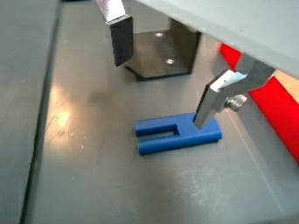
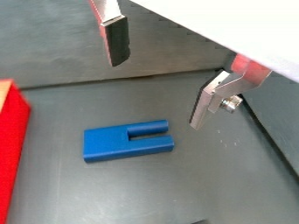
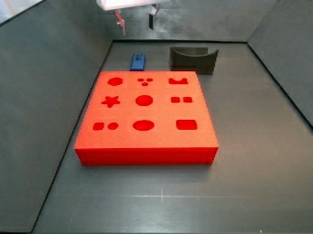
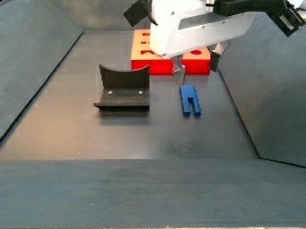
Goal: Pick up the square-circle object. Move up. Rotate the square-circle object. Place the square-circle object on the fixture. Regrasp the square-circle object. Move to above the board. Insert the square-circle object.
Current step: Rotate the square-circle object.
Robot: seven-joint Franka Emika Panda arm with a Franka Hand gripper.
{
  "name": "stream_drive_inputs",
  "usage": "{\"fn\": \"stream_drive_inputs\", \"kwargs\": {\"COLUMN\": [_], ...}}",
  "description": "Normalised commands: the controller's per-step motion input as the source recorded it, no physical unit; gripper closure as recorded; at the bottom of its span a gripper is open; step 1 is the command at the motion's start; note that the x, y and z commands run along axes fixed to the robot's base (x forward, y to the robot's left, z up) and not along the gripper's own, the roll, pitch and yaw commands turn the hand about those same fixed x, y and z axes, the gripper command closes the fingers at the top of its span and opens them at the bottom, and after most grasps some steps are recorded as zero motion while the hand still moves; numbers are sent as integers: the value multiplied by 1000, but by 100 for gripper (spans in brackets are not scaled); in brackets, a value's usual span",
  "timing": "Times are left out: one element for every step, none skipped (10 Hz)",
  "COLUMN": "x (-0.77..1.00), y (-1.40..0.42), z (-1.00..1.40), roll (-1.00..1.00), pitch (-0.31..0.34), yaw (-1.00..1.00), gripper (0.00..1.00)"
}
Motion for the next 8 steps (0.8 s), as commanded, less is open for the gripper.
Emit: {"fn": "stream_drive_inputs", "kwargs": {"x": [33, 34, 34, 34, 35, 35, 35, 35], "y": [4, 4, 4, 4, 4, 4, 4, 4], "z": [-47, -45, -44, -43, -42, -42, -42, -41], "roll": [0, 0, 0, 0, 0, 0, 0, 0], "pitch": [-2, -2, -2, -2, -2, -2, -2, -2], "yaw": [1000, 1000, 1000, 1000, 1000, 1000, 1000, 1000], "gripper": [0, 0, 0, 0, 0, 0, 0, 0]}}
